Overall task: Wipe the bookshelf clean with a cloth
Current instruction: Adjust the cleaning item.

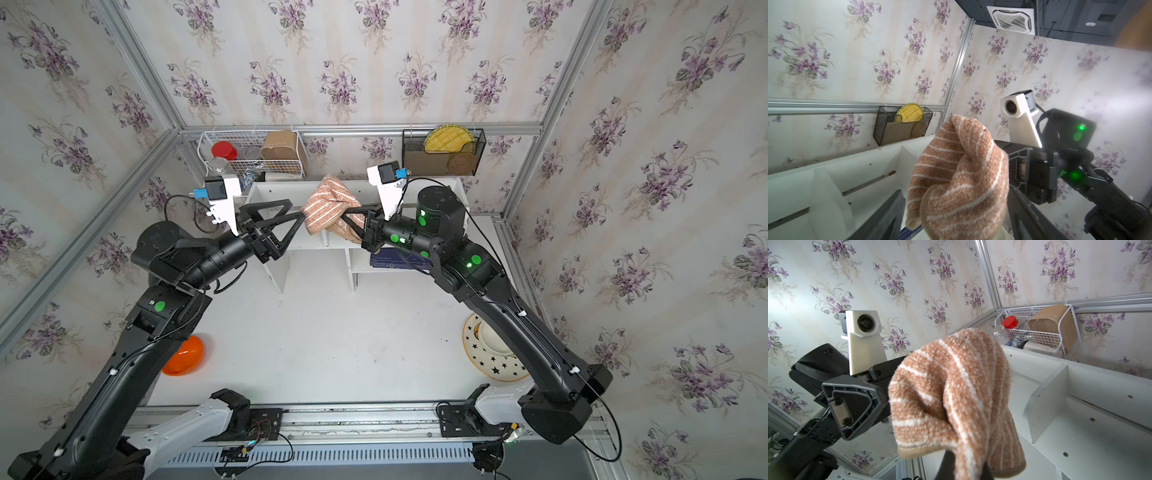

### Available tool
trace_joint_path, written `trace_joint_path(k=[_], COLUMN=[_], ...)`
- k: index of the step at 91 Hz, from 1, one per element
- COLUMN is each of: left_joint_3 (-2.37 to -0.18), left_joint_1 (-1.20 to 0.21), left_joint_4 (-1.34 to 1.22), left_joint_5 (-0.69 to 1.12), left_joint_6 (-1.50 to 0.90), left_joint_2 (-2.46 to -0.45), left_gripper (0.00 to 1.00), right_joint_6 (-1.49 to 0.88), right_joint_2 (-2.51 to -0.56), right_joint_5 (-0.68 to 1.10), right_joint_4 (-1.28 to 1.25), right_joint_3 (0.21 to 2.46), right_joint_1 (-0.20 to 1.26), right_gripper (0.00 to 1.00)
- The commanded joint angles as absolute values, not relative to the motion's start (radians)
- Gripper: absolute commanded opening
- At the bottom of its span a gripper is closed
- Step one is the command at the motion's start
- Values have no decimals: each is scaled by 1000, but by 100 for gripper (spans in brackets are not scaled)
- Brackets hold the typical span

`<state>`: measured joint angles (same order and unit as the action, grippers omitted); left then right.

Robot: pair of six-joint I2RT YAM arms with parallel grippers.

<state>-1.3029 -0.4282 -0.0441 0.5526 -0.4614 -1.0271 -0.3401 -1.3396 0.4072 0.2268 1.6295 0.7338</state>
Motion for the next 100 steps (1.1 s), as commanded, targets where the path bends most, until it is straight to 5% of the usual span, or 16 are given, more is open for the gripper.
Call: trace_joint_path(k=[1, 21, 42, 61, 71, 100], left_joint_3=[-1279, -1244, -1218, -1228, -1232, -1330], left_joint_1=[-435, -445, -449, -449, -449, -447], left_joint_4=[-259, -322, -274, -284, -286, -74], left_joint_5=[618, 670, 674, 703, 697, 485], left_joint_6=[-584, -629, -632, -650, -638, -514], left_joint_2=[-1047, -1092, -1097, -1106, -1105, -1114], left_gripper=[82, 82, 69, 20, 3, 0], right_joint_6=[-354, -380, -413, -440, -441, -355], right_joint_2=[-1333, -1327, -1312, -1291, -1286, -1191], right_joint_5=[432, 490, 525, 540, 519, 162], right_joint_4=[152, 102, 31, -22, -16, 165], right_joint_3=[1597, 1553, 1507, 1471, 1470, 1461], right_joint_1=[743, 758, 784, 787, 787, 775], right_gripper=[0, 0, 0, 0, 0, 57])
